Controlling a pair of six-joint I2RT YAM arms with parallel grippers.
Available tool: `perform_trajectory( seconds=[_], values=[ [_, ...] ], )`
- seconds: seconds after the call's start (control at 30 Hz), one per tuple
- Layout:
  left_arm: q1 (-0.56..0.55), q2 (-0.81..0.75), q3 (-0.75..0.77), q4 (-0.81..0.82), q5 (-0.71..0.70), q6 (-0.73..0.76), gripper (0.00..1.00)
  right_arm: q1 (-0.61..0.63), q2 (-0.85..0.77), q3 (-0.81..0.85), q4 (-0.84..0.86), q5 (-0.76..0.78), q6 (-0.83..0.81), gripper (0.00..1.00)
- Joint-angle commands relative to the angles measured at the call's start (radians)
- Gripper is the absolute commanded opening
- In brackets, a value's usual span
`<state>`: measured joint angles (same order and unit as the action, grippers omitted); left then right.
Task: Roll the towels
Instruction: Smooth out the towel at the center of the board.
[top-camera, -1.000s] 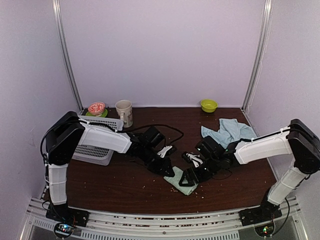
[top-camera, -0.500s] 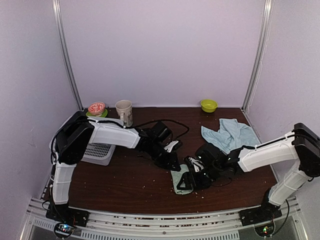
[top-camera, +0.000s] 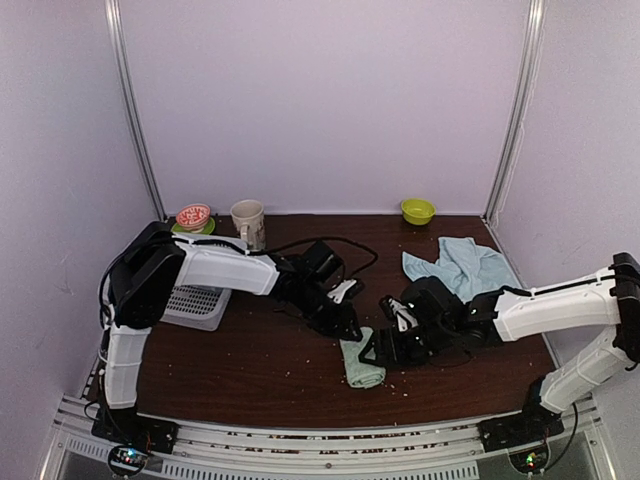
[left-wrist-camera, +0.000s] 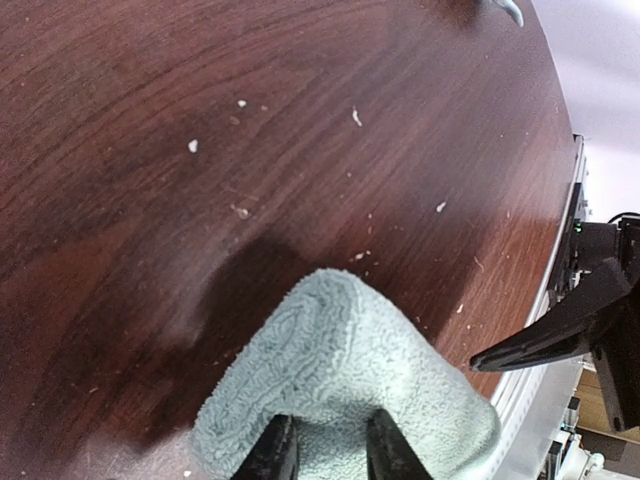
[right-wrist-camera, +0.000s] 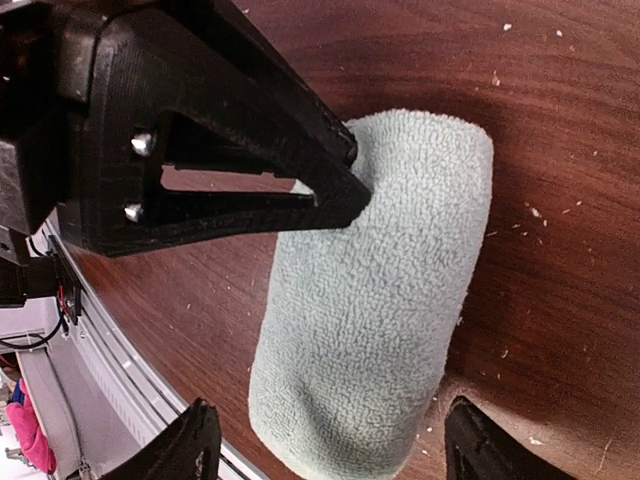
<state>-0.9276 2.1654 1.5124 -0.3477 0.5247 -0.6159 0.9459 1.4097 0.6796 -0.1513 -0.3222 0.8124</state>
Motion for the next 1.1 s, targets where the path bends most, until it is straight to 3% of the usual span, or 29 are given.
perform_trajectory(
  seconds=[0.0,0.3,0.67,0.9,1.07],
  values=[
    [0.016,-0.019,-0.022,-0.079,-0.100,0.007,0.28,-0.008,-0.034,0.006,-0.012,0.070,0.000,0.76],
    [0.011,-0.059,-0.027,-0.080,-0.128,-0.031,0.37,-0.025,-0.033,-0.026,-0.010,0.132,0.011,0.71],
    [-0.013,-0.049,0.000,-0.085,-0.137,-0.049,0.40,-0.037,0.045,-0.054,0.041,0.133,0.016,0.50],
    [-0.020,-0.048,0.020,-0.085,-0.129,-0.052,0.41,-0.054,0.047,-0.079,0.006,0.155,0.005,0.48],
    [-0.025,-0.084,0.014,-0.079,-0.130,-0.069,0.50,-0.065,0.043,-0.101,0.000,0.165,0.003,0.47]
  ],
)
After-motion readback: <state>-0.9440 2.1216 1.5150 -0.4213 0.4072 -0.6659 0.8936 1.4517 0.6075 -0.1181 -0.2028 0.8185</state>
